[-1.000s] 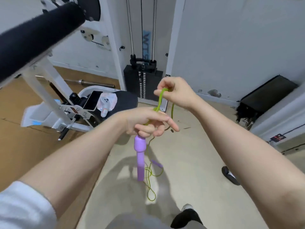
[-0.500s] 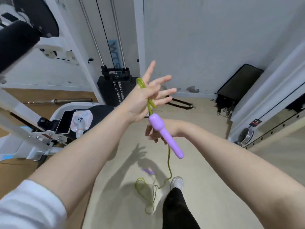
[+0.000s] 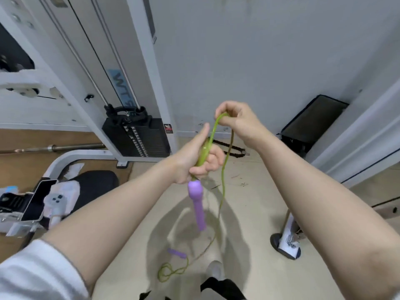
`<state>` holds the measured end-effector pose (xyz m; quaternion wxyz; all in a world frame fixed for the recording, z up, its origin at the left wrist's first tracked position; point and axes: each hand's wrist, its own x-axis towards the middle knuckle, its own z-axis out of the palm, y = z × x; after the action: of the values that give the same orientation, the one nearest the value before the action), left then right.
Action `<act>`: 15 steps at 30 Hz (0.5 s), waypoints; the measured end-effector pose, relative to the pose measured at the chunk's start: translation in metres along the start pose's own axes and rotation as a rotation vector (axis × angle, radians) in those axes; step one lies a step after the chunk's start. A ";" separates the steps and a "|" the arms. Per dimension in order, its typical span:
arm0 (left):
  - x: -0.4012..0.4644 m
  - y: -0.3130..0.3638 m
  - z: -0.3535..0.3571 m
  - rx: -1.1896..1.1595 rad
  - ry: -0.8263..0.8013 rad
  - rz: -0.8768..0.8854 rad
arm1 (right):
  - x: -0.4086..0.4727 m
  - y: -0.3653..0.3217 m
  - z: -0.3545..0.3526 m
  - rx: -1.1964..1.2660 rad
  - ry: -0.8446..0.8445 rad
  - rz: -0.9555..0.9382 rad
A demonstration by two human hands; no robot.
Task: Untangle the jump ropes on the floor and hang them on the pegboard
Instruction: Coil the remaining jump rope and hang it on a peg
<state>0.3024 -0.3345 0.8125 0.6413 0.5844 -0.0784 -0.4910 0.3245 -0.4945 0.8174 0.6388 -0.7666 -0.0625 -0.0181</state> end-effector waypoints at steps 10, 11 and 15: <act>0.070 0.084 -0.012 -0.124 -0.246 0.279 | 0.030 0.063 -0.029 -0.490 -0.378 0.367; 0.081 0.090 -0.018 -0.202 -0.197 0.306 | 0.030 0.065 -0.029 -0.553 -0.441 0.384; 0.140 0.095 -0.056 -0.233 0.017 0.277 | 0.056 0.056 -0.046 -0.502 -0.680 0.575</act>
<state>0.4625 -0.4135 0.8079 0.7670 0.4938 -0.0952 -0.3984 0.3894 -0.5450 0.7771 0.3576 -0.8453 -0.0471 0.3942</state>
